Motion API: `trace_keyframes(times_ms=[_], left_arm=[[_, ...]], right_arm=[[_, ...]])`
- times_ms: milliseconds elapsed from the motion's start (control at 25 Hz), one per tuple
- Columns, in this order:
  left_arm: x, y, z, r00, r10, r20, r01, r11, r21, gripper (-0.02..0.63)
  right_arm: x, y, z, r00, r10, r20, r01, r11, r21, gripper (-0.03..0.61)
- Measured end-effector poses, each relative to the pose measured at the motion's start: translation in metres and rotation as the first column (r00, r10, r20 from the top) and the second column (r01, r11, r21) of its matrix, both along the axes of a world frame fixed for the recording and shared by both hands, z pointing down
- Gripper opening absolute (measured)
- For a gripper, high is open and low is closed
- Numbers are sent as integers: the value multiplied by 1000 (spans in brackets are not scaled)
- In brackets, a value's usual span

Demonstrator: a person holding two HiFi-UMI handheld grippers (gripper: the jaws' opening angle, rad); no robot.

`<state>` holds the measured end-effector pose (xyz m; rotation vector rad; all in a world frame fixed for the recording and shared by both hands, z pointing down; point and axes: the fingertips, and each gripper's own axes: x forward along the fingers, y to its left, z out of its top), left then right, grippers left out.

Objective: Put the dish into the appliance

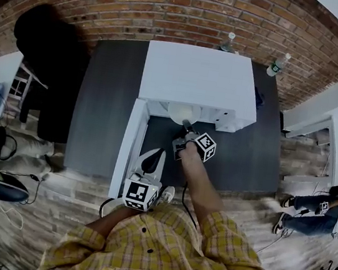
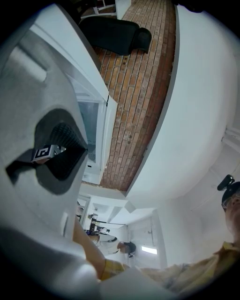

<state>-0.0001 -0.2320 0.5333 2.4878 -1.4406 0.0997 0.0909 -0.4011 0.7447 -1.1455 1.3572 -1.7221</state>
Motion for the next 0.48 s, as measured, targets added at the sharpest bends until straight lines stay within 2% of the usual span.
trace_keyframes(times_ms=[320, 480], left_arm=[[0, -1, 0, 1000, 5, 1, -5, 1000, -8, -4], [2, -2, 2, 1000, 4, 1, -4, 1000, -12, -5]], right_arm=[[-3, -8, 2, 1000, -12, -3, 12, 1000, -29, 12], [-2, -12, 6, 1000, 2, 31, -1, 999, -47, 27]])
